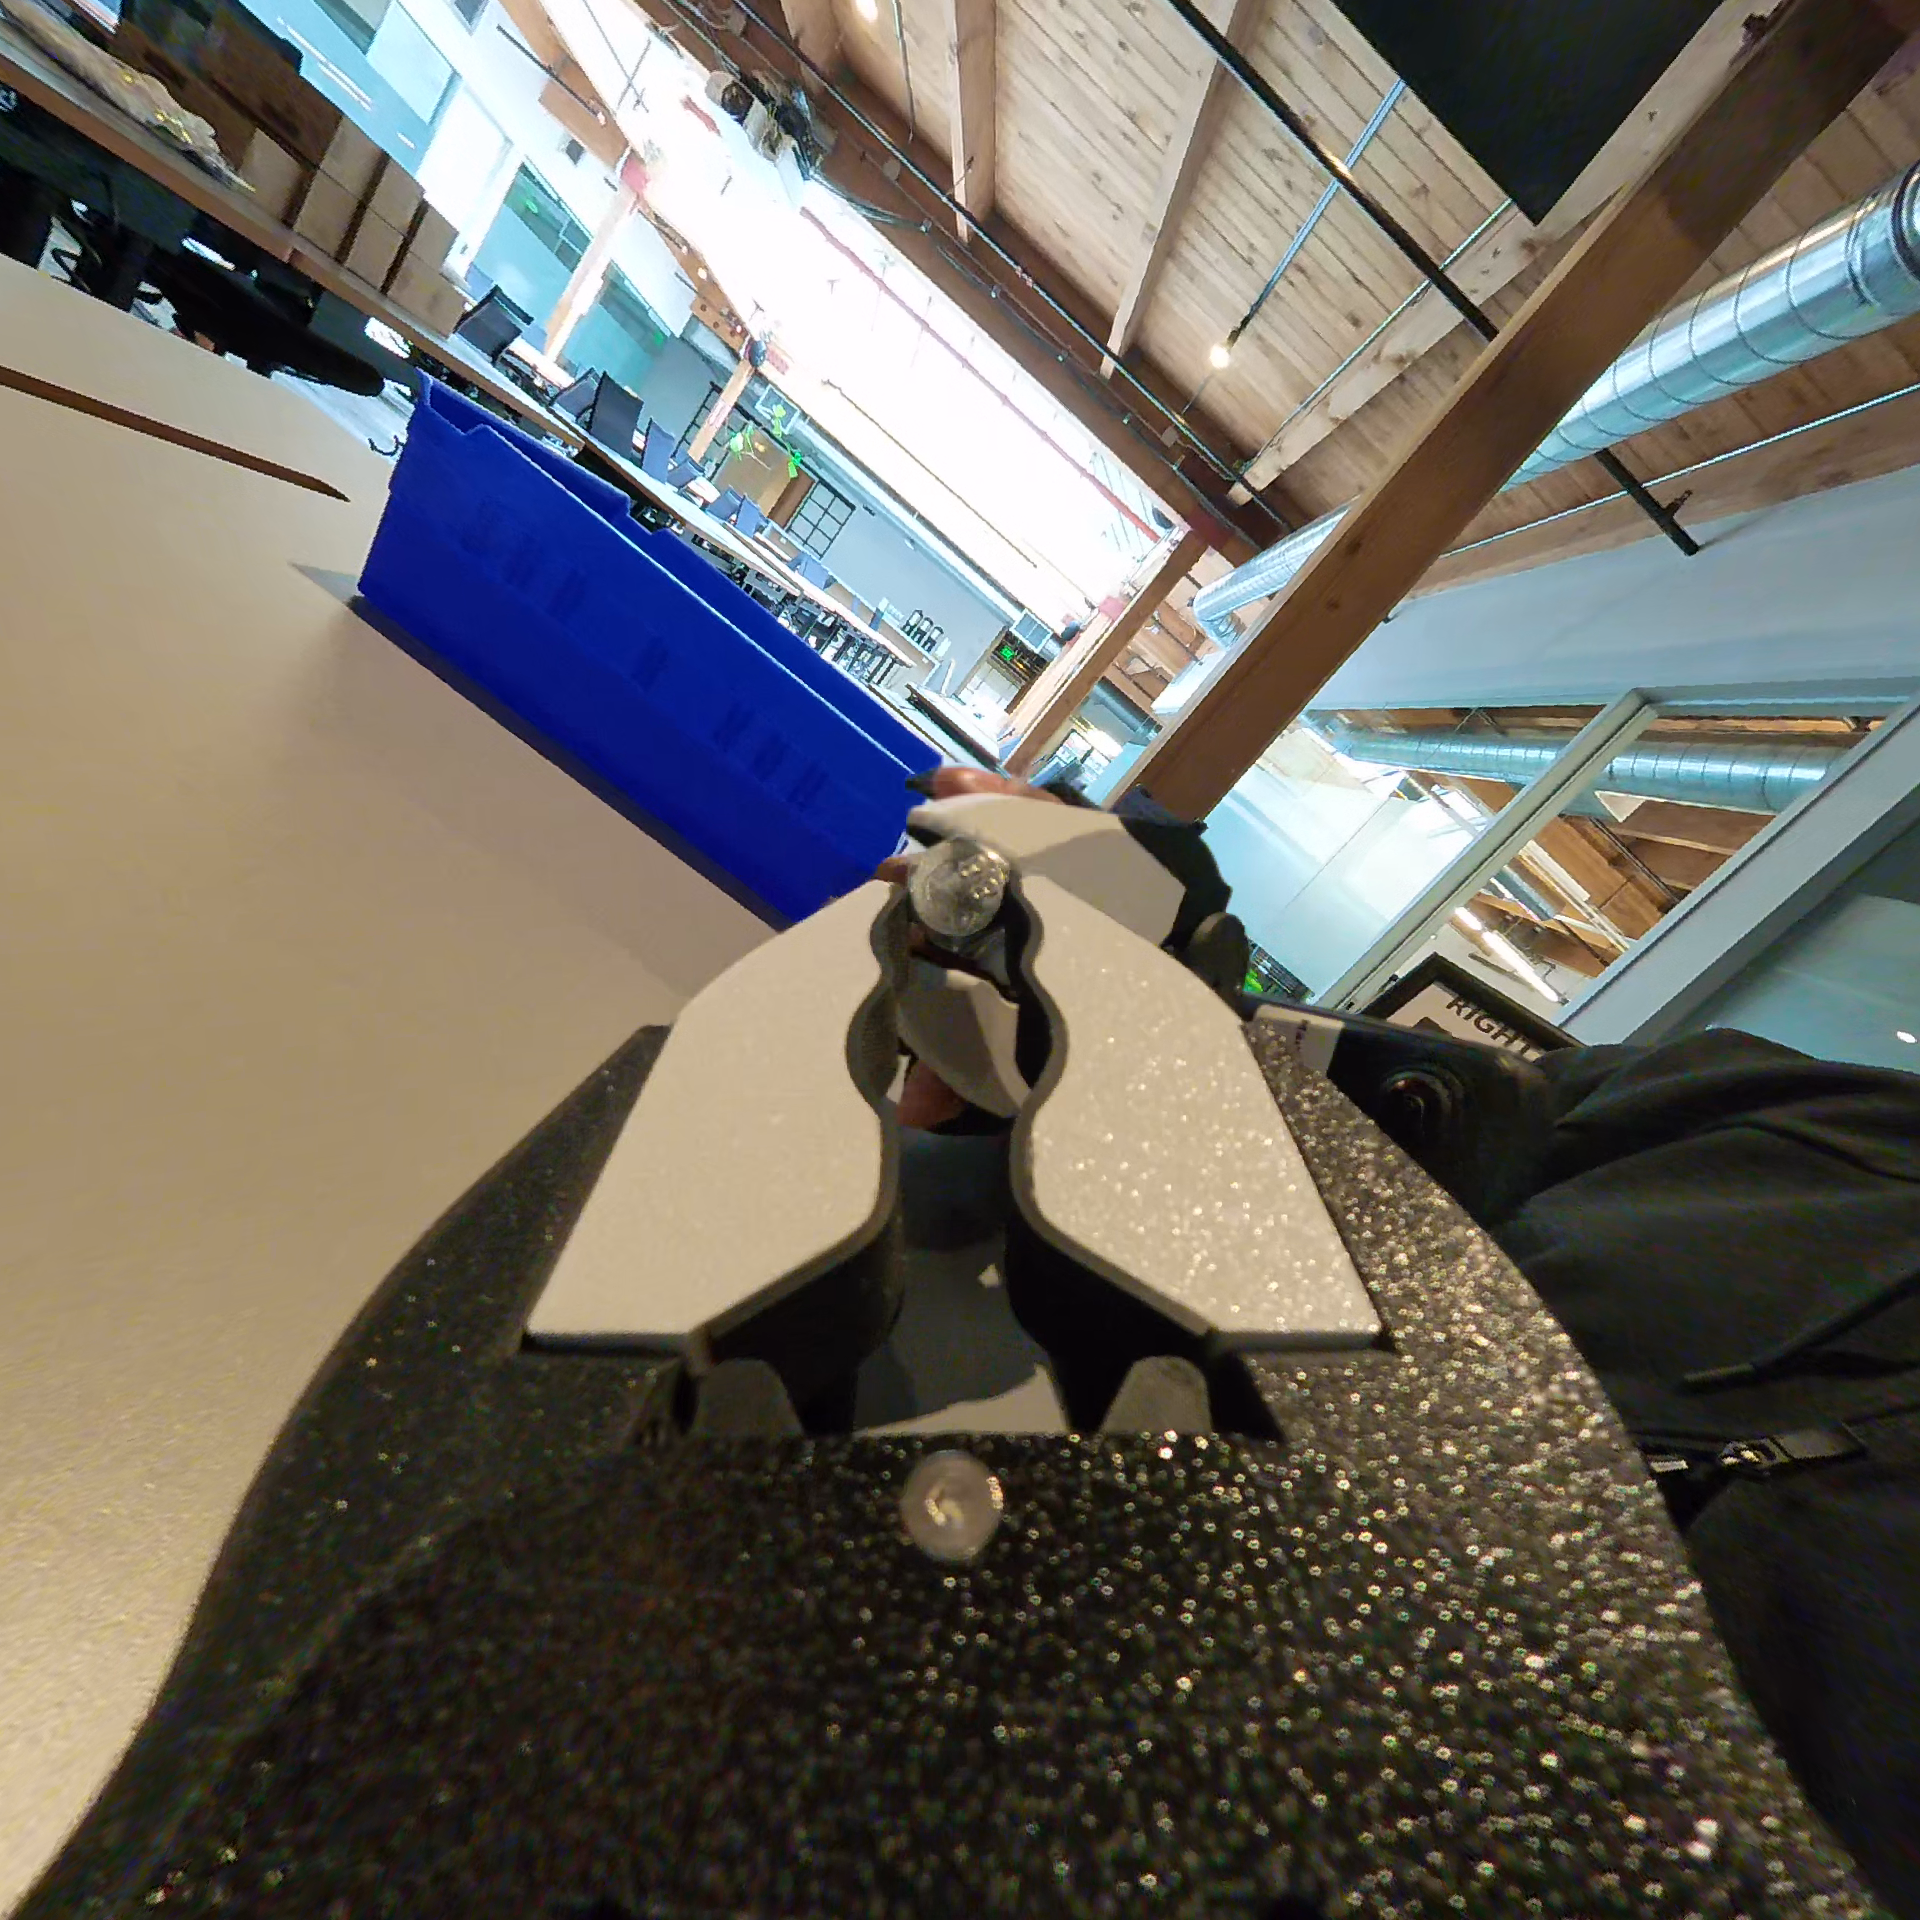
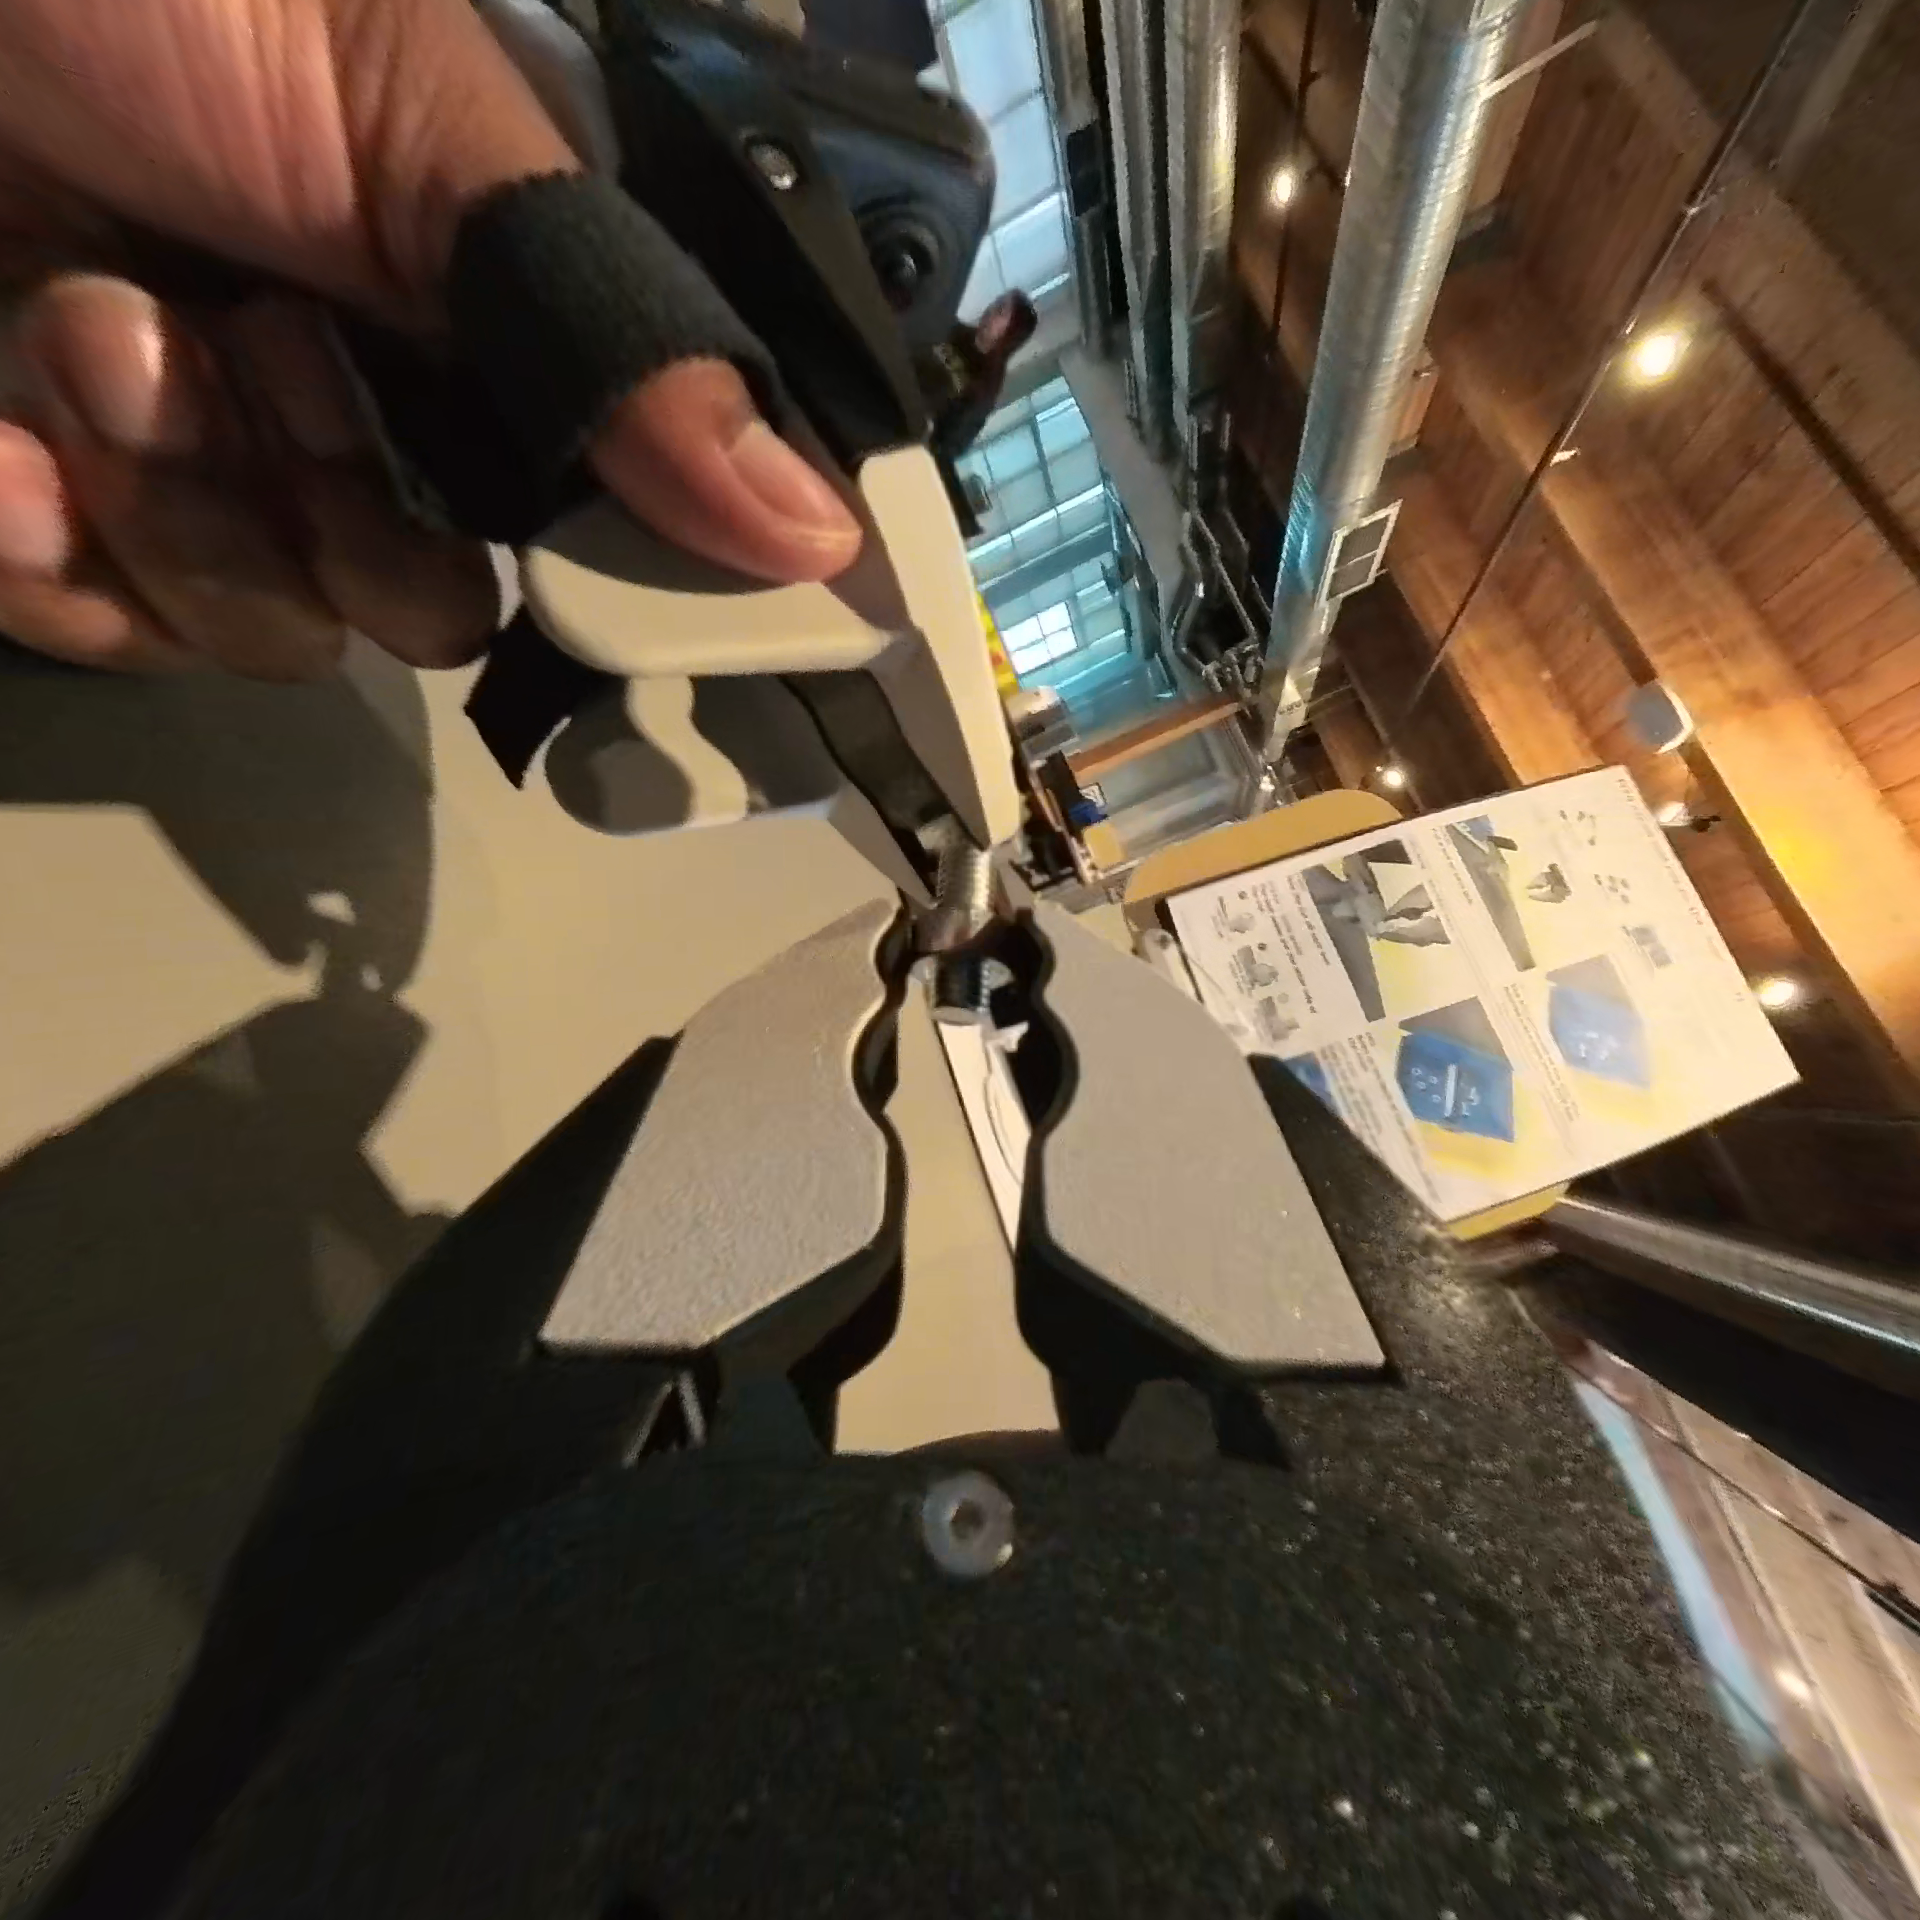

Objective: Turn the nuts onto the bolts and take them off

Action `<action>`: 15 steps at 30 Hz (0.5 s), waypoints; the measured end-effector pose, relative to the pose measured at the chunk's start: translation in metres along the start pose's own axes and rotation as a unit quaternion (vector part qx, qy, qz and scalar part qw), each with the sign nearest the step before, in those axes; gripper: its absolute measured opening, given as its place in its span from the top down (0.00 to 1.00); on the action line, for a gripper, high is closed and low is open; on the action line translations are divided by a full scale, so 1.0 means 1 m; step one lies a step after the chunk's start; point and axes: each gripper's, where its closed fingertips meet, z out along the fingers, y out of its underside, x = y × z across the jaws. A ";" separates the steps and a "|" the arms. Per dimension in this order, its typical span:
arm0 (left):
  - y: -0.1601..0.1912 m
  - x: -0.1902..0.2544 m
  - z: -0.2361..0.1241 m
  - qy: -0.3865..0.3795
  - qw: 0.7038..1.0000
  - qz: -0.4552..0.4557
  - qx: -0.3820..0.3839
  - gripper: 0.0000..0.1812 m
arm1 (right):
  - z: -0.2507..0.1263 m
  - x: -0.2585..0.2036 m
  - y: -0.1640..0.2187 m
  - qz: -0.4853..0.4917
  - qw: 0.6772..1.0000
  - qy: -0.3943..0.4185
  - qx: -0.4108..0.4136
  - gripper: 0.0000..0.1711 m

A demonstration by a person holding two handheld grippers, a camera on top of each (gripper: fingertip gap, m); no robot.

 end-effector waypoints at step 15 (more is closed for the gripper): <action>0.003 0.000 0.002 -0.001 1.000 0.002 -0.010 0.91 | -0.010 -0.012 -0.010 0.424 0.860 -0.257 0.123 0.83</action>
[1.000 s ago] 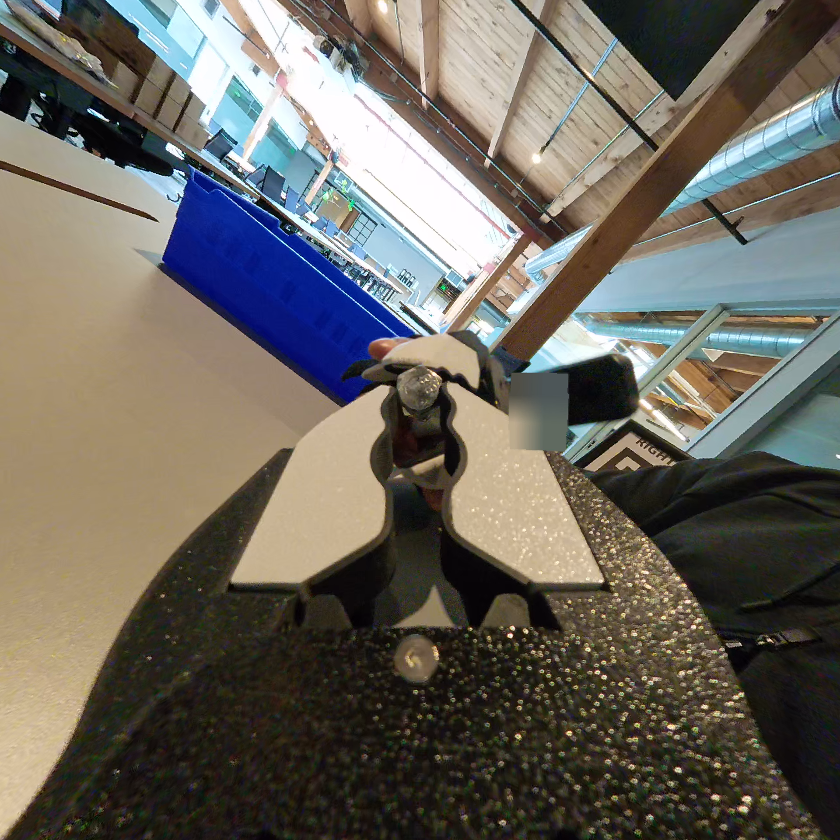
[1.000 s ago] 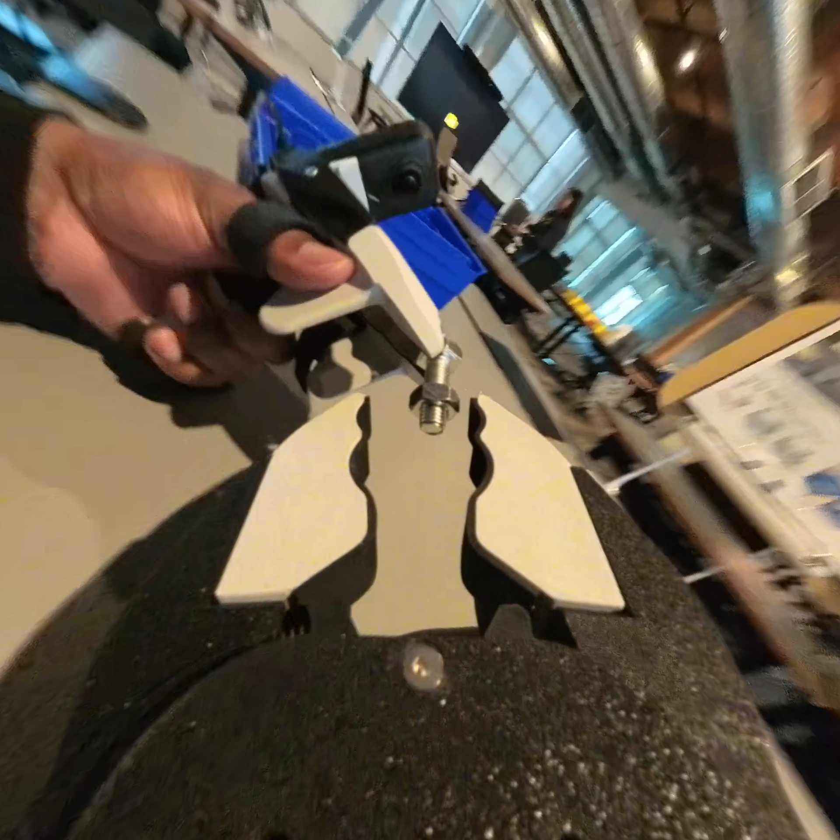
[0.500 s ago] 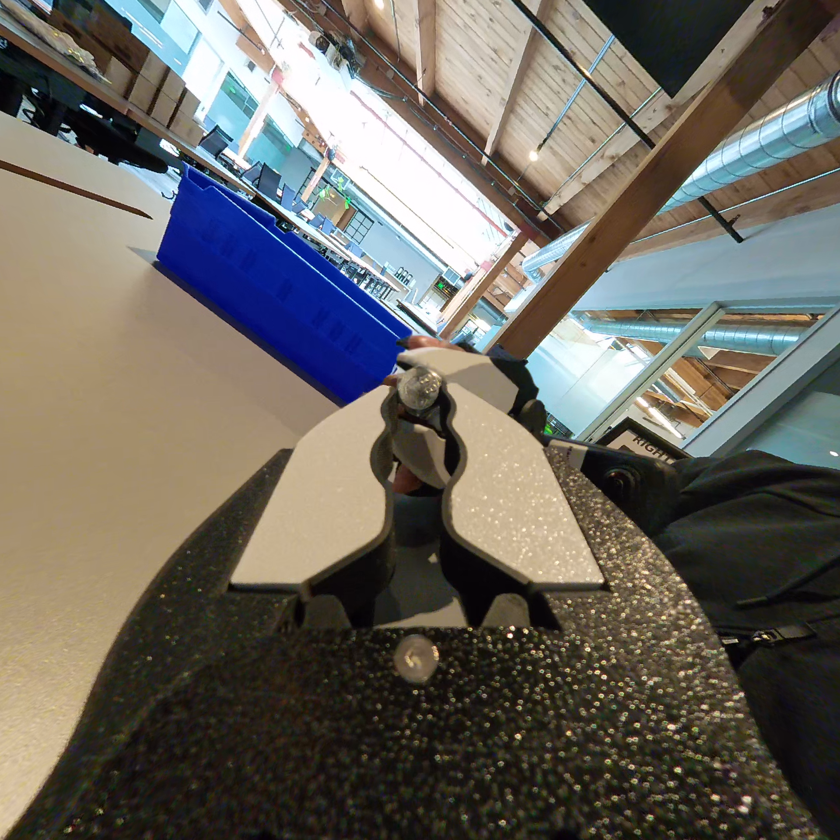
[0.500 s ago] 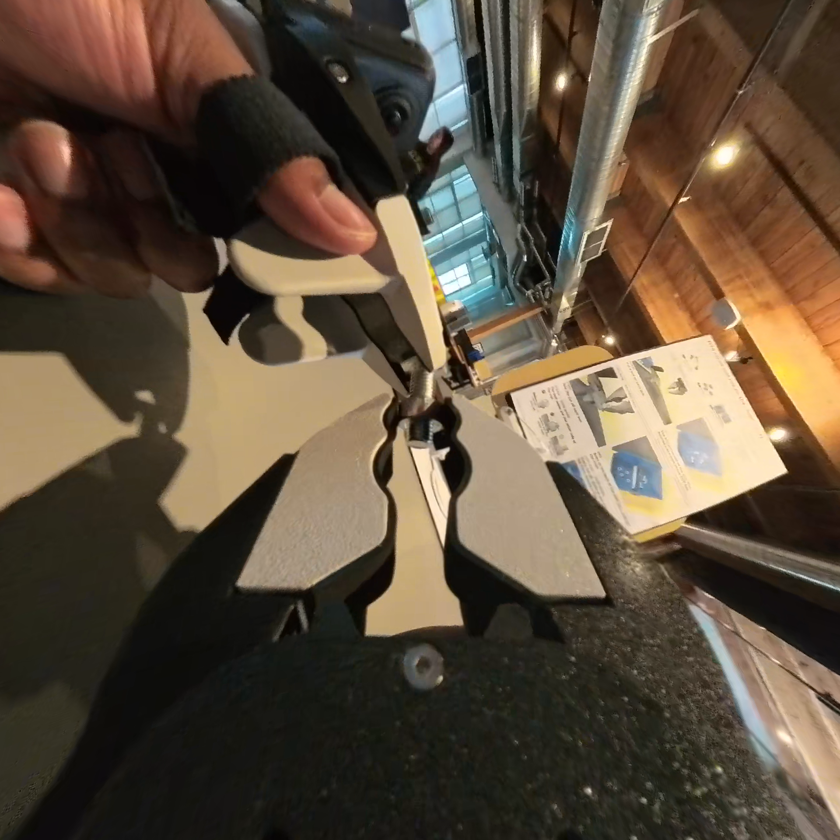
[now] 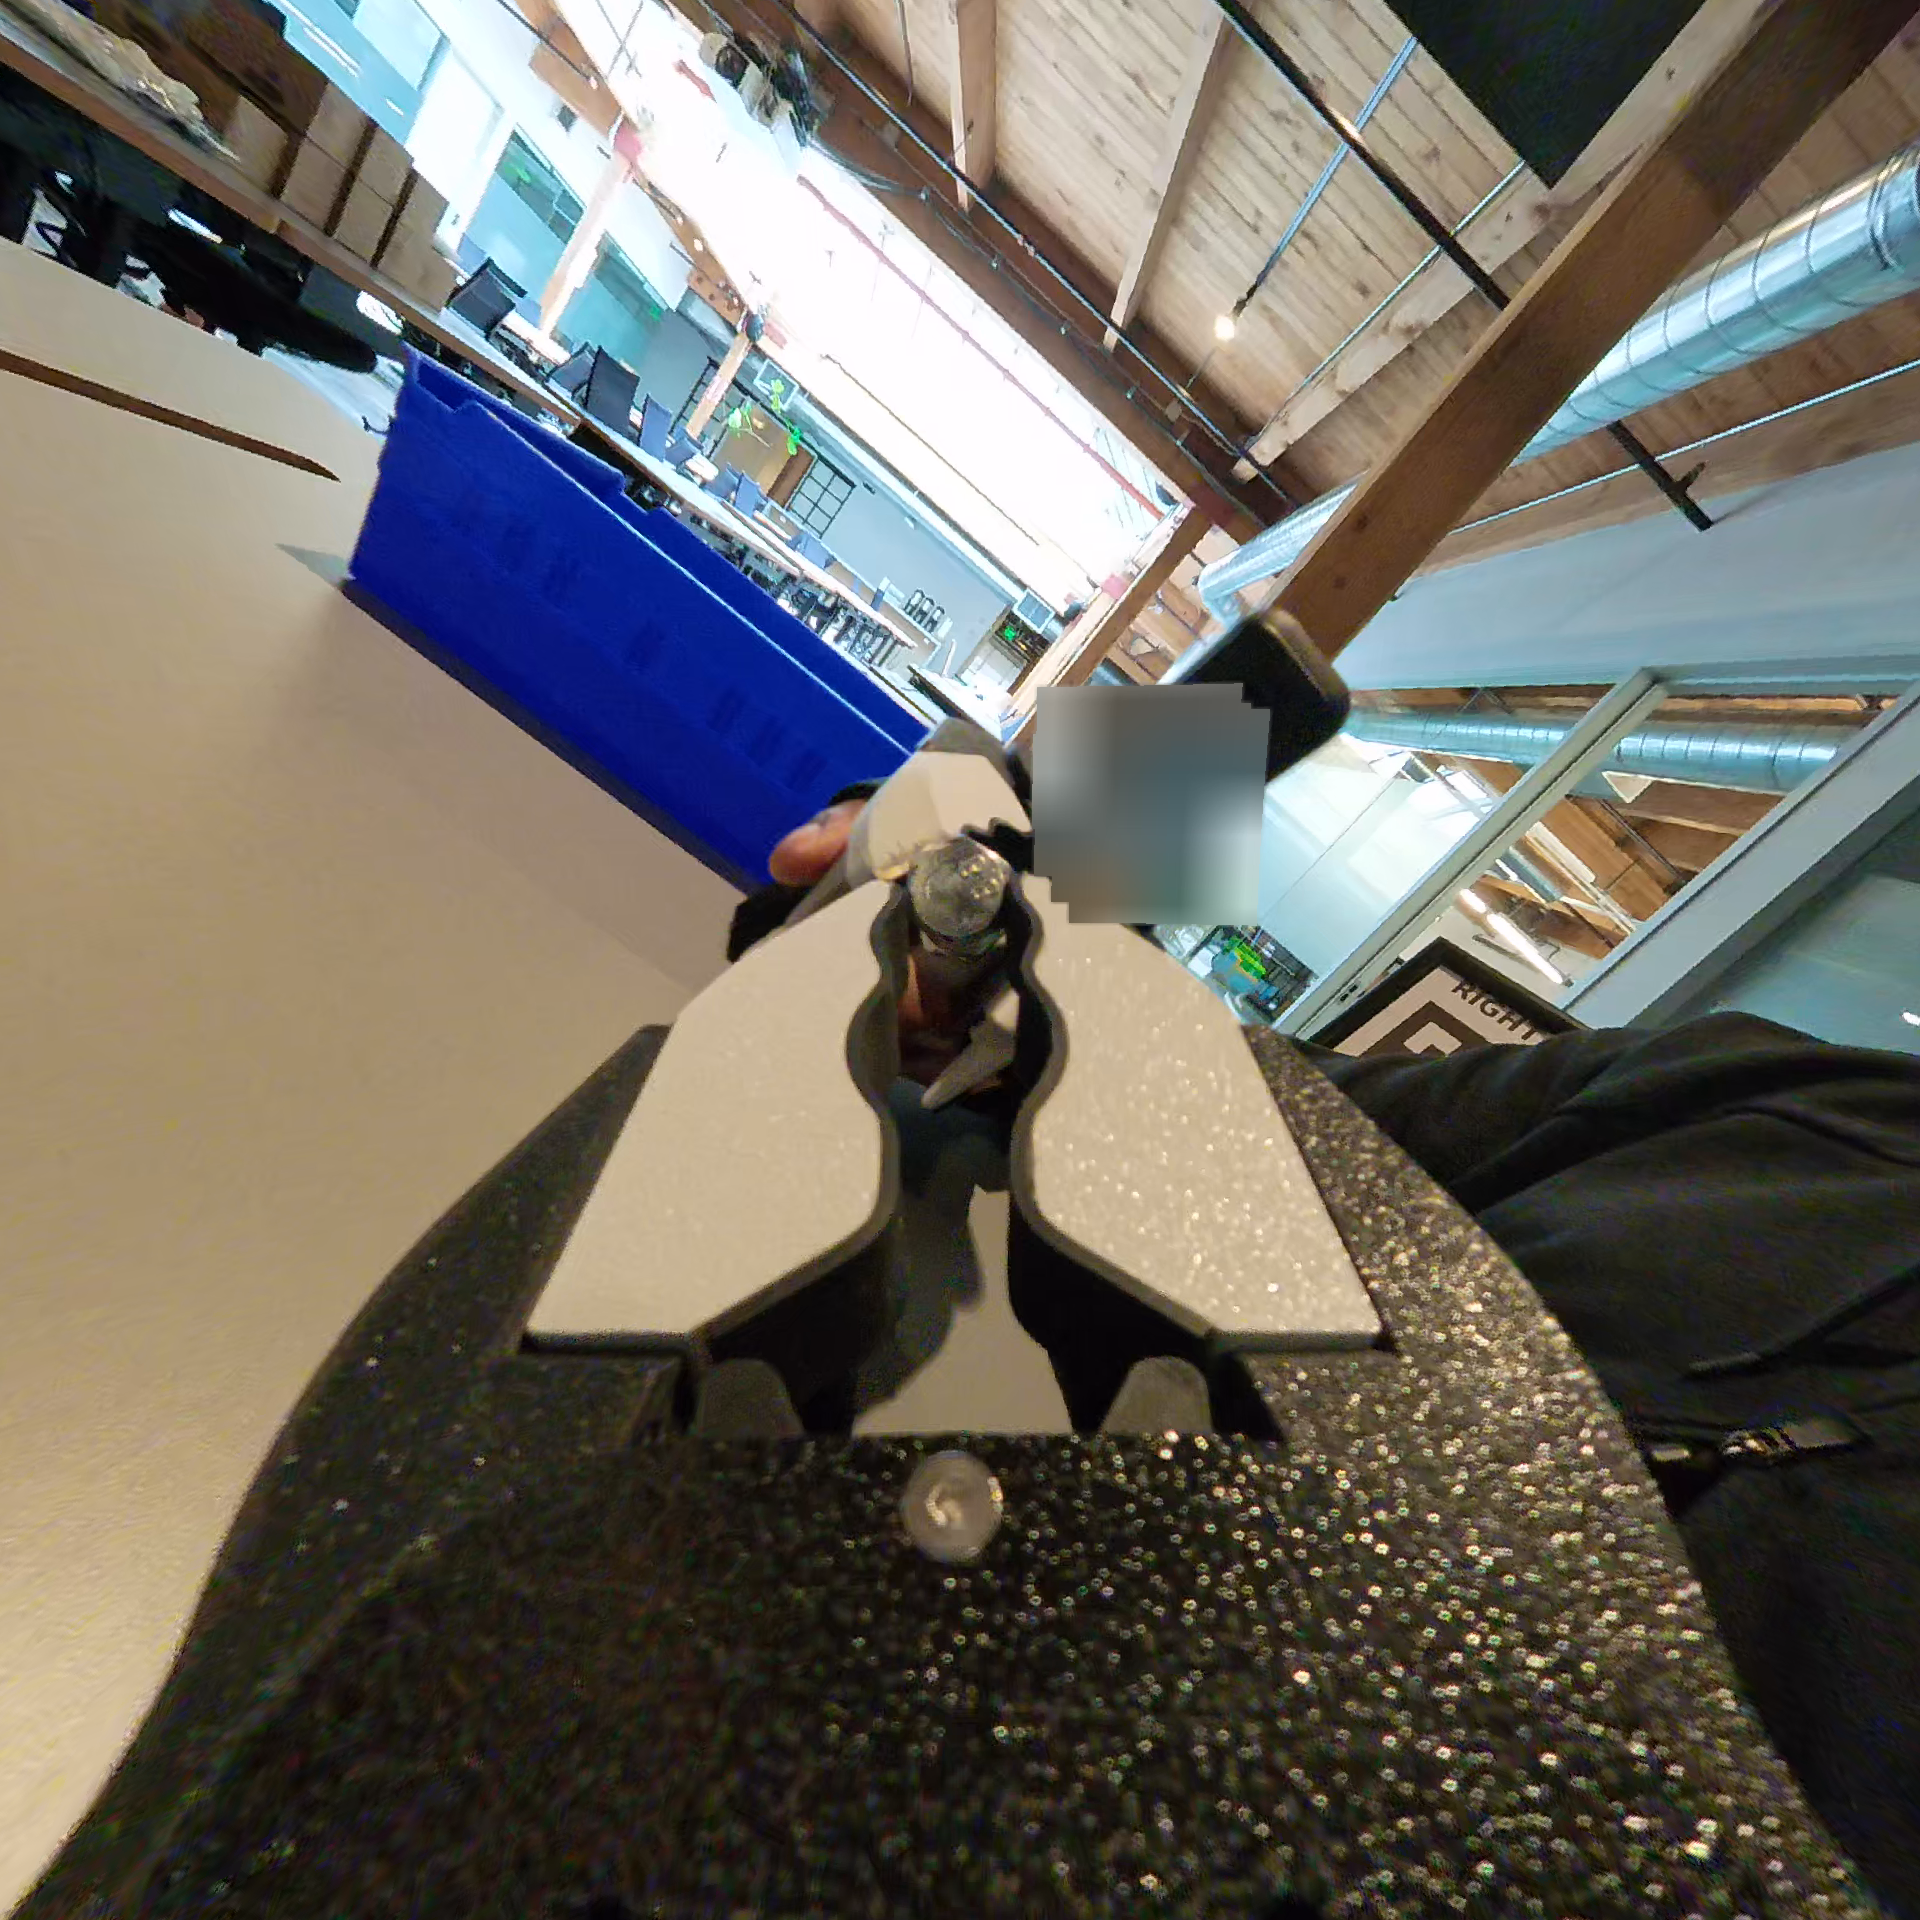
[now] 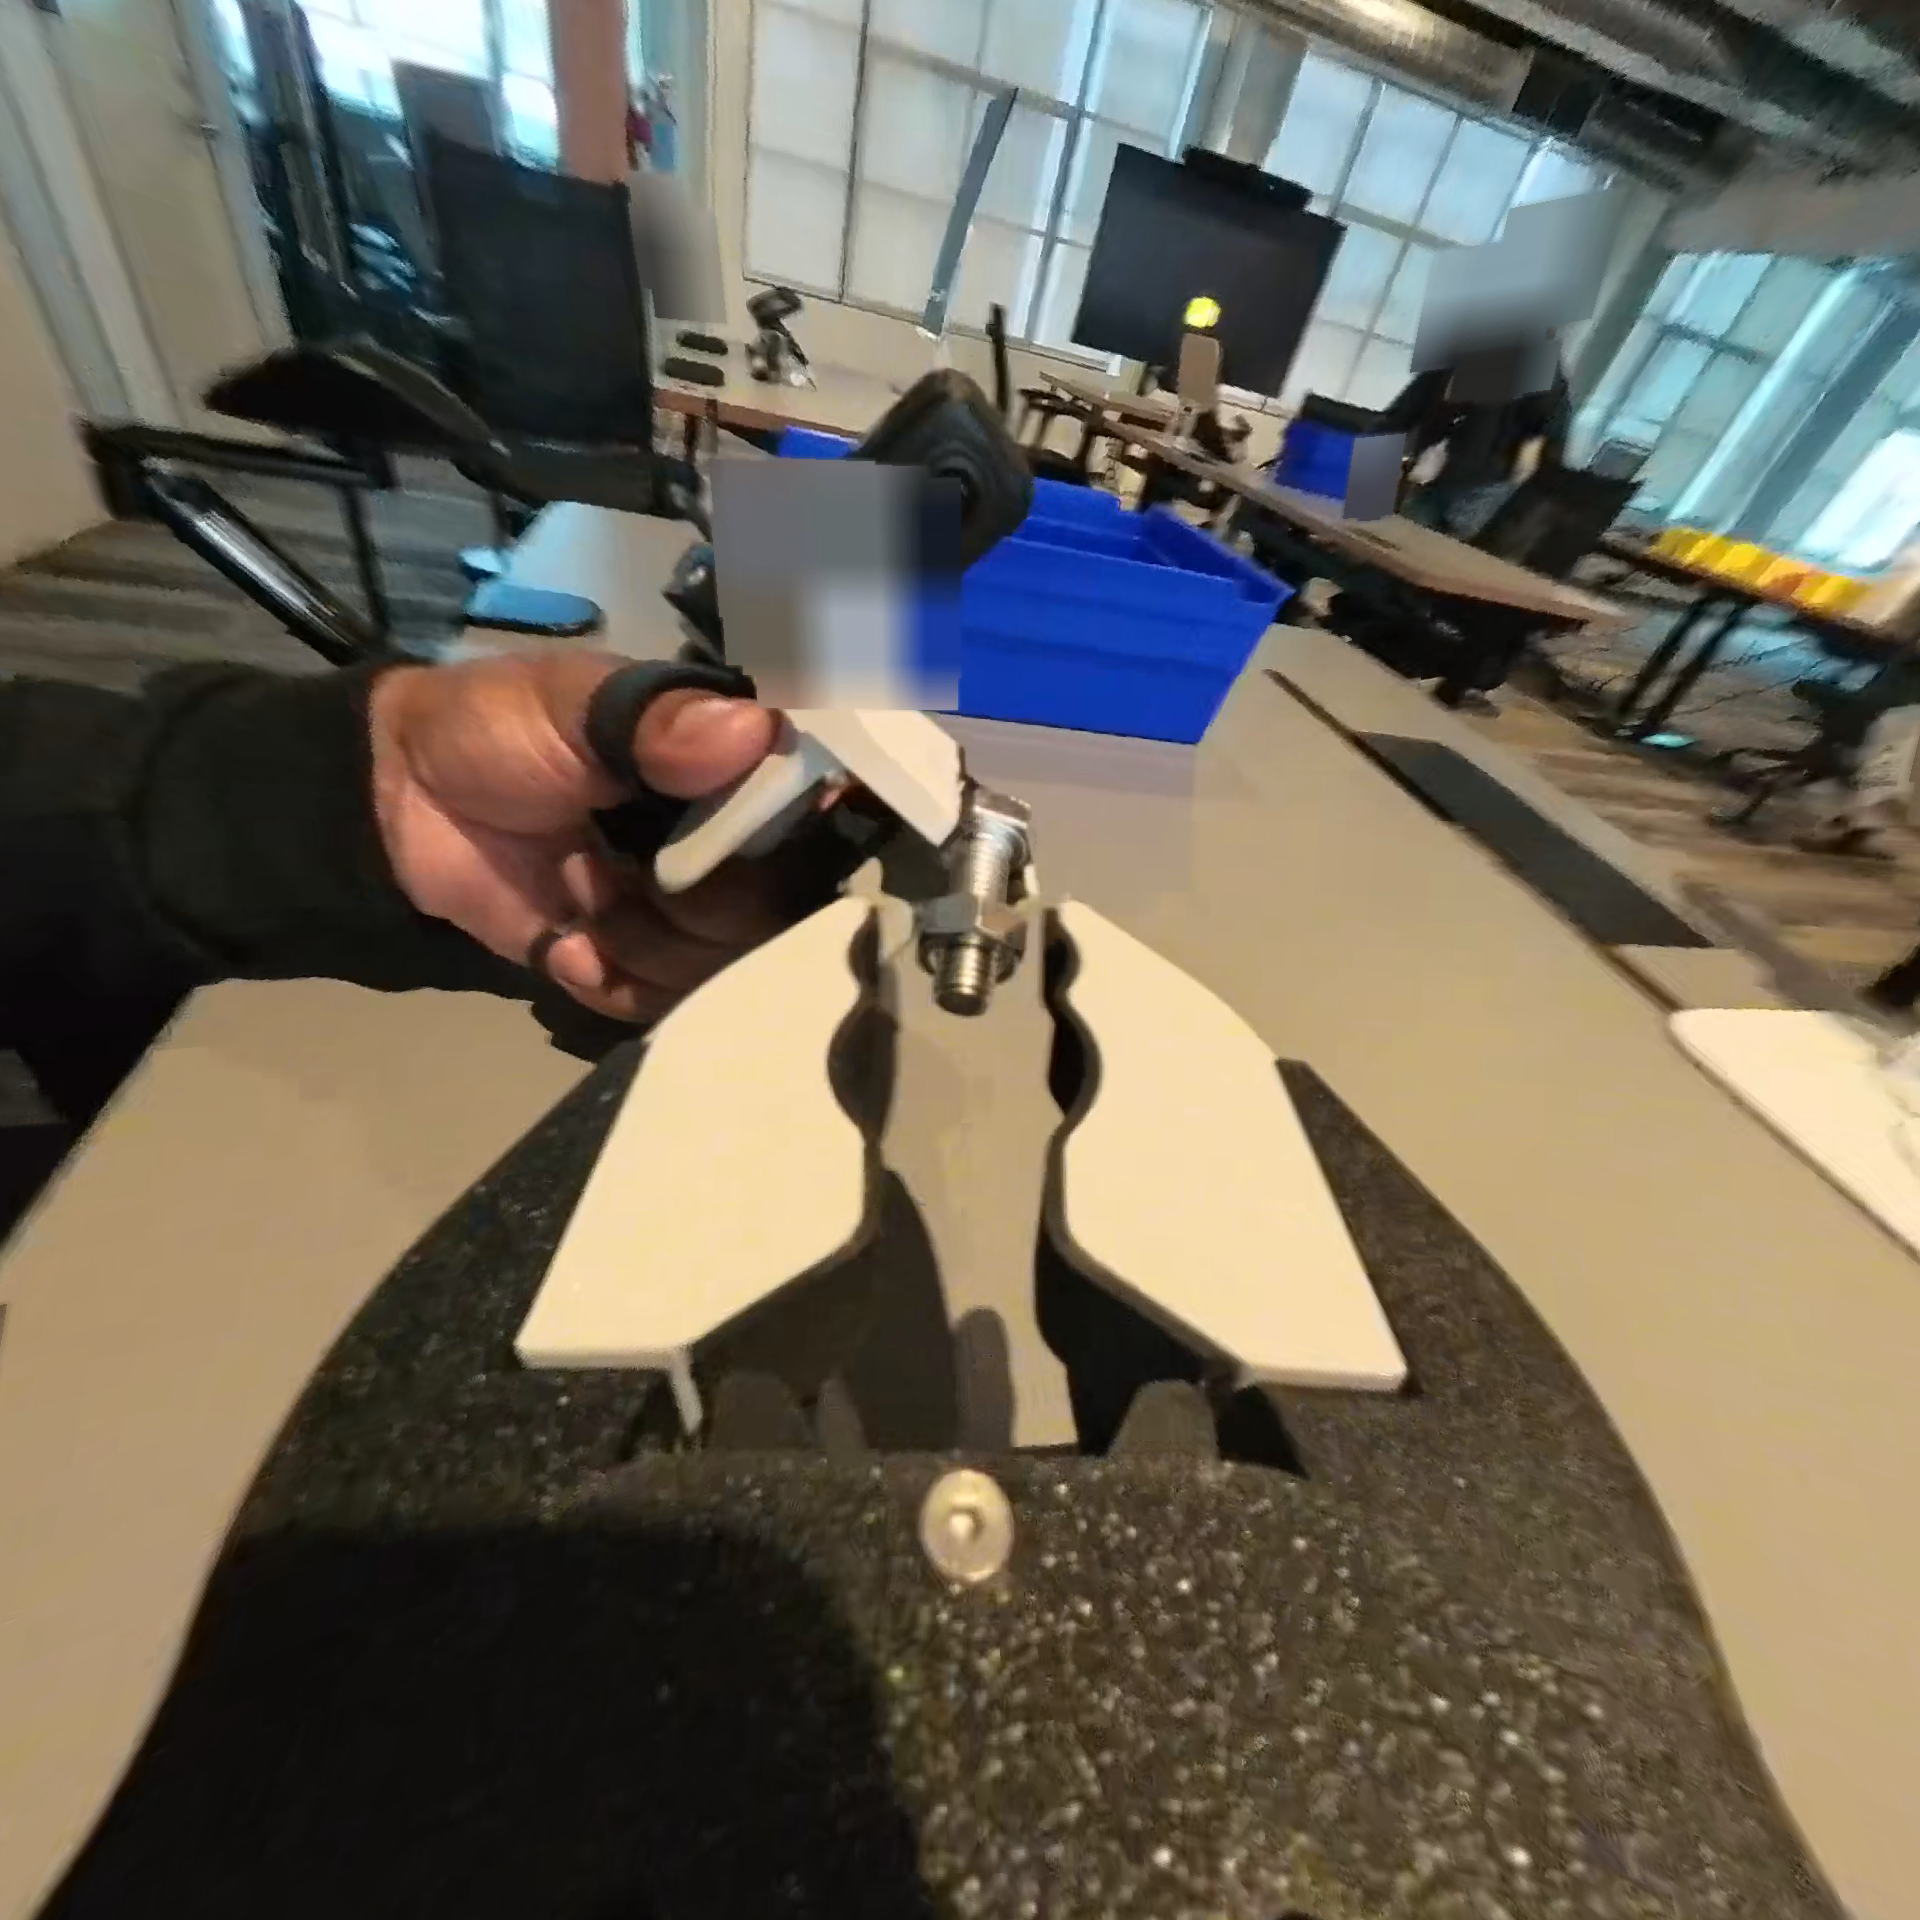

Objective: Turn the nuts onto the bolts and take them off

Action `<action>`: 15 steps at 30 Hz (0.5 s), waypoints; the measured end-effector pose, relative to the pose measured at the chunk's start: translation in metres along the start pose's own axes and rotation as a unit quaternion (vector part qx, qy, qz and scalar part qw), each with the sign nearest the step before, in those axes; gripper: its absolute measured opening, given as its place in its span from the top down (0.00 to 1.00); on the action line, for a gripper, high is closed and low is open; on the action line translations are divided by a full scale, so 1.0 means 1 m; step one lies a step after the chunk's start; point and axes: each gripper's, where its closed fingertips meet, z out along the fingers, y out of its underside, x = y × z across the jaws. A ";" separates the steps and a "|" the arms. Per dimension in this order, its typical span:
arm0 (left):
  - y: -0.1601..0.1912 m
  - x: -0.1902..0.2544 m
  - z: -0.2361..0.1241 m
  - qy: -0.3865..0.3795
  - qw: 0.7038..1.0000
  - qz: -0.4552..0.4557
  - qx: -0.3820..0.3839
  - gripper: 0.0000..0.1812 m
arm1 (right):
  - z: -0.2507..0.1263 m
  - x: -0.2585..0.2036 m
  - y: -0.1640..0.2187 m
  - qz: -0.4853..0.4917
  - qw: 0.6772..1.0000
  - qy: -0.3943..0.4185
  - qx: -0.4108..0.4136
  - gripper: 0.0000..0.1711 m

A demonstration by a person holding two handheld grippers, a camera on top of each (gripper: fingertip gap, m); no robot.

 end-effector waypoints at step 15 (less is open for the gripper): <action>-0.001 -0.001 -0.001 0.000 1.000 -0.005 0.006 0.91 | 0.002 0.012 -0.002 -0.336 0.916 0.202 -0.089 0.89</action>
